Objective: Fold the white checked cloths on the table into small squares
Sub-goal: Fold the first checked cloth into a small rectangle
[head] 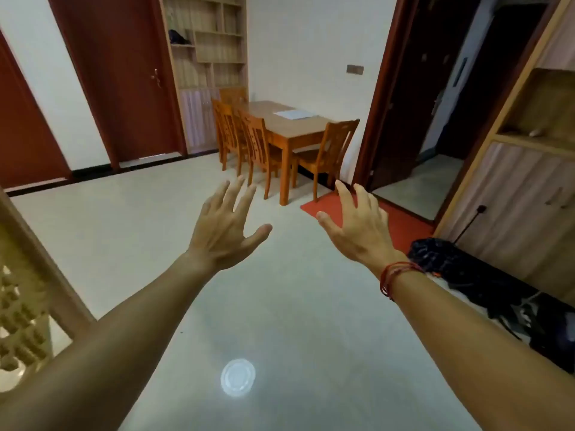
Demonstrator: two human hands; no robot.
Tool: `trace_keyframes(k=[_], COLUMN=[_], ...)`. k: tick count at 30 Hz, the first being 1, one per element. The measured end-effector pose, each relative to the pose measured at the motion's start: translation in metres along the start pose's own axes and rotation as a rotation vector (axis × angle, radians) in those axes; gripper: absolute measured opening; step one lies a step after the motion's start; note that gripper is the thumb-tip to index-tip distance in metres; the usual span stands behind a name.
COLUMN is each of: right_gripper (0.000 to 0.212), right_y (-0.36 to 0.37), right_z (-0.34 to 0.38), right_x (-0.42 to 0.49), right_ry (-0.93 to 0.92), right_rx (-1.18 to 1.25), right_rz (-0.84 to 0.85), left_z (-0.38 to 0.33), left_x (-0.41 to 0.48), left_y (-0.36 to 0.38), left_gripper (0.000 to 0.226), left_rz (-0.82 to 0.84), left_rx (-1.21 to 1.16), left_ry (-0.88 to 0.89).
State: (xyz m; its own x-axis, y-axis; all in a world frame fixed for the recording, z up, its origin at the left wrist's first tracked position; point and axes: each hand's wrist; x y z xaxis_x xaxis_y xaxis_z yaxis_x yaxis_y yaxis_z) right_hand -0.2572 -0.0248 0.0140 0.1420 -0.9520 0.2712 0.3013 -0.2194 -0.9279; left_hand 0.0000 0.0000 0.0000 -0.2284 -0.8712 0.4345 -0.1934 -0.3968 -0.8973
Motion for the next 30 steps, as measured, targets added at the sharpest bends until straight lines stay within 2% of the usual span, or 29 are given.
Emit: trace_keyframes(k=[9,18,30], right_gripper=[0.072,0.07,0.071], right_y=[0.075,0.121,0.185], right_z=[-0.001,-0.023,-0.11], right_x=[0.144,0.272,0.486], right_ry=[0.08,0.117,0.093], right_rx=[-0.001,-0.004,0.016], right_rz=[0.106,0.136,0.172], left_z=[0.097,0.151,0.19], left_x=[0.119,0.233,0.431], left_y=[0.079,0.14,0.248], left_gripper=[0.082,0.085,0.087], left_rz=[0.094,0.18,0.207], left_rx=[-0.014,-0.022,0.023], left_ry=[-0.034,-0.056,-0.105])
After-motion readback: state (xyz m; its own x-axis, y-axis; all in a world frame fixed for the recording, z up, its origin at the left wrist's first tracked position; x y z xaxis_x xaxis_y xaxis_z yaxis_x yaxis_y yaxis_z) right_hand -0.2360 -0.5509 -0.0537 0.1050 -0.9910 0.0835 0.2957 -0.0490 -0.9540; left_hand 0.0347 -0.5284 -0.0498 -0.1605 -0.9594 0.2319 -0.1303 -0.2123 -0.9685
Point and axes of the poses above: each hand's wrist, its own x-axis towards the middle knuckle, its own y-axis out of the palm, z = x × y, and after that the axes turned 8 degrees about z, right-handed
